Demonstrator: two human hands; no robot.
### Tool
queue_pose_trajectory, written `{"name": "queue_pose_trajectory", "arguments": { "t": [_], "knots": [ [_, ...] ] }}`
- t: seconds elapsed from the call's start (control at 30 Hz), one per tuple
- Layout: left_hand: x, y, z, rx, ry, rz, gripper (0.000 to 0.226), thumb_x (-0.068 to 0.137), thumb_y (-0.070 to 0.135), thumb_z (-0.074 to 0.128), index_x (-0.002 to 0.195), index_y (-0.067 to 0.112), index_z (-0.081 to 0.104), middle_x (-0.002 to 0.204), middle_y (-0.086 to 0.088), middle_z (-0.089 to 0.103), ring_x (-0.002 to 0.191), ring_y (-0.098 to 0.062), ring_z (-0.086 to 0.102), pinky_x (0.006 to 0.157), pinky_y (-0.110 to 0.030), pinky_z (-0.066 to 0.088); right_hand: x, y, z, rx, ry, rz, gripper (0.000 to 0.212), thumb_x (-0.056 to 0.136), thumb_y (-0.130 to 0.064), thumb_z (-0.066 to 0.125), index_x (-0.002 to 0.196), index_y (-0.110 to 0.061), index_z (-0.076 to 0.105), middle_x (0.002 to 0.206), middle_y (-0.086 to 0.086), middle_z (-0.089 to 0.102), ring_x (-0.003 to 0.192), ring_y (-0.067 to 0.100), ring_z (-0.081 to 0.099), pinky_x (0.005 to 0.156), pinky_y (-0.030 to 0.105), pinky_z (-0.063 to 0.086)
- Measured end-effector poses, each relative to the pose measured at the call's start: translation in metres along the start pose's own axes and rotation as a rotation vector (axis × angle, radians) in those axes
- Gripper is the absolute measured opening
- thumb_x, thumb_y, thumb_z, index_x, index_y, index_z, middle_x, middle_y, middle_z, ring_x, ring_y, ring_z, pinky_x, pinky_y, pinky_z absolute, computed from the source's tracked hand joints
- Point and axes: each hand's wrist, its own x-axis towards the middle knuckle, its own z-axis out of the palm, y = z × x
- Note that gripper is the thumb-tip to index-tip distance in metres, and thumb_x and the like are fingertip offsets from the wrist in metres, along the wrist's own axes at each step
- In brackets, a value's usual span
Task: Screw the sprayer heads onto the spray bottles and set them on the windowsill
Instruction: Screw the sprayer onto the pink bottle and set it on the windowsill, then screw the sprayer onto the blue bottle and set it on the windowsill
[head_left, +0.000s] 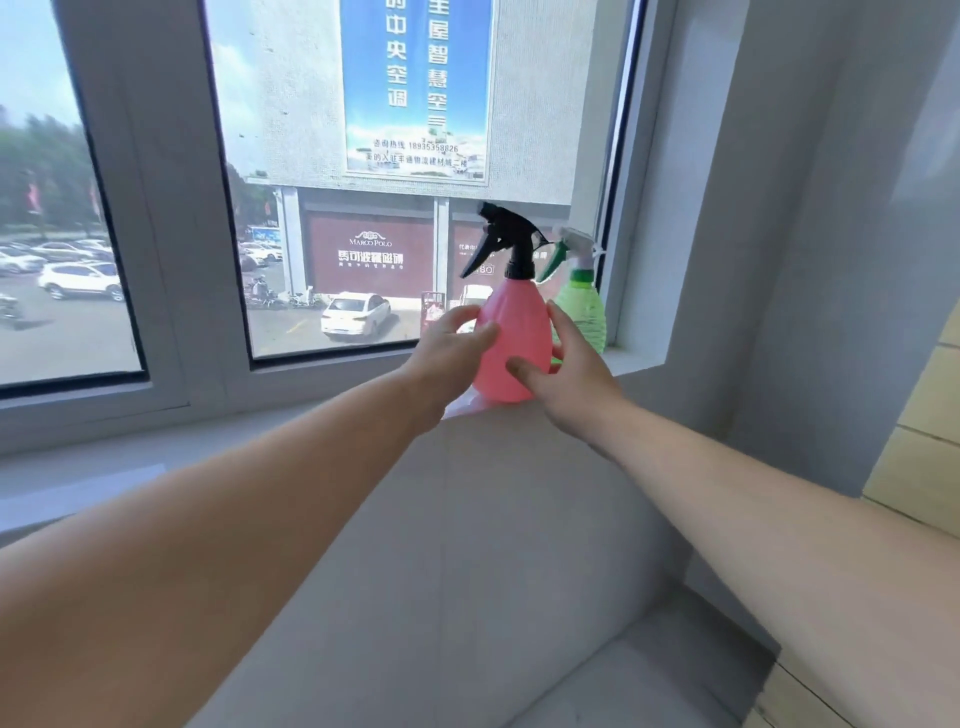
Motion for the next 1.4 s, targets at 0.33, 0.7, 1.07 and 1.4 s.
{"name": "queue_pose_trajectory", "arguments": {
  "t": [0.33,0.7,1.07,1.4],
  "knots": [
    [0.033,-0.016,0.006,0.032,0.076,0.008,0.050,0.102,0.037,0.060,0.149,0.024,0.052,0.143,-0.010,0.063,0.125,-0.032,0.065,0.108,-0.051,0.052,0.033,0.030,0.015,0.032,0.052,-0.001,0.081,0.082,-0.030,0.075,0.150,-0.037,0.031,0.119,-0.005,0.062,0.109,0.015,0.062,0.092,0.034,0.053],
    [0.033,-0.018,0.011,0.154,0.089,0.029,0.051,0.105,0.034,0.055,0.152,0.017,0.048,0.150,-0.009,0.058,0.132,-0.030,0.060,0.113,-0.047,0.047,0.033,0.043,0.016,-0.009,0.052,0.044,0.105,0.078,-0.039,0.077,0.155,-0.038,0.007,0.145,0.002,0.050,0.128,0.017,0.052,0.101,0.034,0.045],
    [-0.001,-0.009,0.006,0.316,0.178,0.137,0.058,0.100,0.045,0.057,0.147,0.013,0.044,0.136,-0.014,0.062,0.122,-0.030,0.061,0.105,-0.046,0.049,-0.005,0.046,-0.003,-0.022,0.139,0.055,0.089,0.077,-0.047,0.075,0.150,-0.033,0.026,0.147,-0.002,0.045,0.132,0.013,0.045,0.101,0.030,0.040],
    [-0.072,-0.053,0.066,0.271,-0.058,0.091,0.043,0.089,0.060,0.065,0.113,0.024,0.062,0.098,-0.003,0.072,0.086,-0.022,0.074,0.077,-0.045,0.064,-0.130,0.082,-0.051,0.011,0.209,0.210,0.031,0.083,-0.026,0.076,0.111,-0.023,0.063,0.106,-0.005,0.068,0.097,0.011,0.065,0.088,0.027,0.052]
  ]
}}
